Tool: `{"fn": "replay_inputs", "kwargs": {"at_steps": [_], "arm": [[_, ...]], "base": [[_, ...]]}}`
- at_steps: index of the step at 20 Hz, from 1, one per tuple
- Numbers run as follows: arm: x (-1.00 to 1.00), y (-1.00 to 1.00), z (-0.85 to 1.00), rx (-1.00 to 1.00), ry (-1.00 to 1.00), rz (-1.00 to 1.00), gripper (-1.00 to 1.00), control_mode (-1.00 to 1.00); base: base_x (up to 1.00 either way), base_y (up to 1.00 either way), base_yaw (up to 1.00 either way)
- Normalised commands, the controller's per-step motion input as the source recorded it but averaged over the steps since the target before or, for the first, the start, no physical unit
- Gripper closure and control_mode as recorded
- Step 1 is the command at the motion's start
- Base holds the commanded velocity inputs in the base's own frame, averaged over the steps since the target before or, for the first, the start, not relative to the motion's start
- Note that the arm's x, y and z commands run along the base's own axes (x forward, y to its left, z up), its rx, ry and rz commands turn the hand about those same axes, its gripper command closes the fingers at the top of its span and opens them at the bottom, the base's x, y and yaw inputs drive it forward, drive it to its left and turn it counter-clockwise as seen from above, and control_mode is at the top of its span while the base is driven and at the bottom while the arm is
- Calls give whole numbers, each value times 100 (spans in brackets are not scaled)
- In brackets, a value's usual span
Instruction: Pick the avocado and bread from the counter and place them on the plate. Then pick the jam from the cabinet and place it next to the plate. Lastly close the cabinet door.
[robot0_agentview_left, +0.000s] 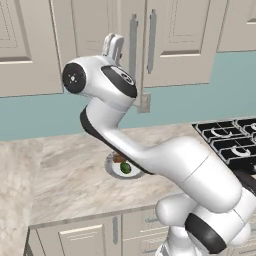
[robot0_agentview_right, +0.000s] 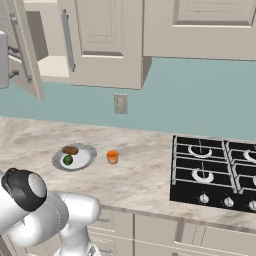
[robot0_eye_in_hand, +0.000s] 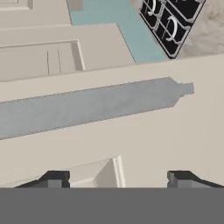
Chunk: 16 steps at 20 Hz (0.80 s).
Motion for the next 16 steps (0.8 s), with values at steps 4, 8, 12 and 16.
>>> {"fn": "replay_inputs", "kwargs": {"at_steps": [4,8,12,16], "arm": [[68,-9,0,0,1,-8,-100,-100],[73,-9,0,0,2,-7,-100,-100],[71,-10,0,0,1,-7,-100,-100],[66,-11,0,0,0,-6,-100,-100]], "base": [[0,0,0],[0,0,0],[0,0,0],[0,0,0]]}}
